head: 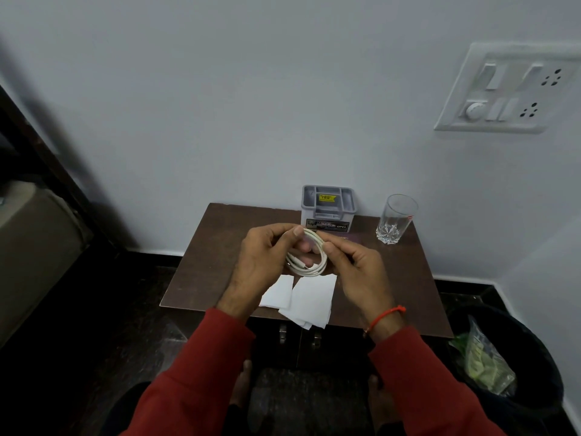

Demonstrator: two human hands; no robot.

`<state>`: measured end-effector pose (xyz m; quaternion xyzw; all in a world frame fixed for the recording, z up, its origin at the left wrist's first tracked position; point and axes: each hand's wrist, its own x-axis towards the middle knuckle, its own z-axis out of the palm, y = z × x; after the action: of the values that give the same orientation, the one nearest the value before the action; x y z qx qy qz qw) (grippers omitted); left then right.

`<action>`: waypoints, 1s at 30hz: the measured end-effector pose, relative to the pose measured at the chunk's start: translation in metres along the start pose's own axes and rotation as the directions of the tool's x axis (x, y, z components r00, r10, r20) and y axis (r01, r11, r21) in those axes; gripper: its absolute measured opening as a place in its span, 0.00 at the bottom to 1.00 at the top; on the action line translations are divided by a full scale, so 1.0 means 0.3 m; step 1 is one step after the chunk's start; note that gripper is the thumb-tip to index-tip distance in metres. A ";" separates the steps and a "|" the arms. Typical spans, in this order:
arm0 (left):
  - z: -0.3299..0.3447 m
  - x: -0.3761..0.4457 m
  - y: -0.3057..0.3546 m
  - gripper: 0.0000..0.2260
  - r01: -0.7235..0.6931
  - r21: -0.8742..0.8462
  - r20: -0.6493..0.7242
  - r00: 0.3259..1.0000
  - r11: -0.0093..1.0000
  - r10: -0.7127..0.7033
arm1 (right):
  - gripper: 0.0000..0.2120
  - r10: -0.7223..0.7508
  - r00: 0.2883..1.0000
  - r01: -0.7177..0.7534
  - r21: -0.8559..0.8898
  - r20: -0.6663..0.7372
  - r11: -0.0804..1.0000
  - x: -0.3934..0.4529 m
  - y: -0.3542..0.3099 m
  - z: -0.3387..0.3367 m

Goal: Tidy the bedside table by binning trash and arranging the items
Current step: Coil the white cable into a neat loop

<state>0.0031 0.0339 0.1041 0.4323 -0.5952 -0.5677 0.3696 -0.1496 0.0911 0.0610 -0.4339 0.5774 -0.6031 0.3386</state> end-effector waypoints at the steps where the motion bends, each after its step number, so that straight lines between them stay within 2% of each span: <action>1: -0.002 0.000 0.001 0.09 0.001 -0.008 -0.005 1.000 1.000 -0.001 | 0.12 0.034 0.999 -0.034 0.073 0.009 0.997 0.002 -0.005 -0.001; 4: -0.006 -0.002 0.007 0.10 0.025 -0.079 0.026 0.999 0.997 -0.023 | 0.12 0.078 0.996 -0.087 0.219 0.050 0.972 0.000 -0.024 -0.010; 8: -0.007 -0.005 0.012 0.12 0.060 -0.154 0.101 0.994 0.986 -0.045 | 0.11 0.091 0.993 -0.111 0.328 0.075 0.938 -0.002 -0.042 -0.027; 15: -0.010 -0.012 0.042 0.13 0.169 -0.355 0.232 0.969 0.919 -0.089 | 0.12 0.055 0.998 -0.064 0.363 0.035 0.930 0.008 -0.057 -0.043; 19: -0.007 -0.008 0.042 0.13 0.151 -0.392 0.191 0.978 0.907 -0.081 | 0.15 0.087 0.996 -0.092 0.375 0.031 0.922 0.005 -0.049 -0.041; 21: -0.003 -0.008 0.038 0.13 0.144 -0.387 0.175 0.981 0.911 -0.081 | 0.10 0.099 0.995 -0.100 0.399 0.025 0.911 0.001 -0.047 -0.040; 23: 0.005 -0.013 0.040 0.13 0.147 -0.390 0.189 0.979 0.909 -0.078 | 0.05 0.100 0.994 -0.076 0.409 -0.037 0.909 -0.001 -0.056 -0.033; 26: 0.028 -0.021 0.047 0.14 0.164 -0.399 0.246 0.967 0.902 -0.067 | 0.03 0.138 0.980 -0.054 0.477 -0.142 0.877 0.002 -0.060 -0.025; 28: 0.041 -0.021 0.044 0.14 0.158 -0.432 0.245 0.968 0.888 -0.054 | 0.08 0.176 0.977 -0.088 0.528 -0.118 0.844 -0.002 -0.062 -0.017; 30: 0.045 -0.014 0.032 0.12 0.116 -0.470 0.164 0.986 0.875 -0.042 | 0.10 0.212 0.977 -0.180 0.510 -0.004 0.841 -0.012 -0.064 -0.004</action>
<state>-0.0090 0.0425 0.1129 0.3082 -0.4442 -0.7423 0.3959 -0.1476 0.0969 0.0797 -0.2499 0.4498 -0.7085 0.4830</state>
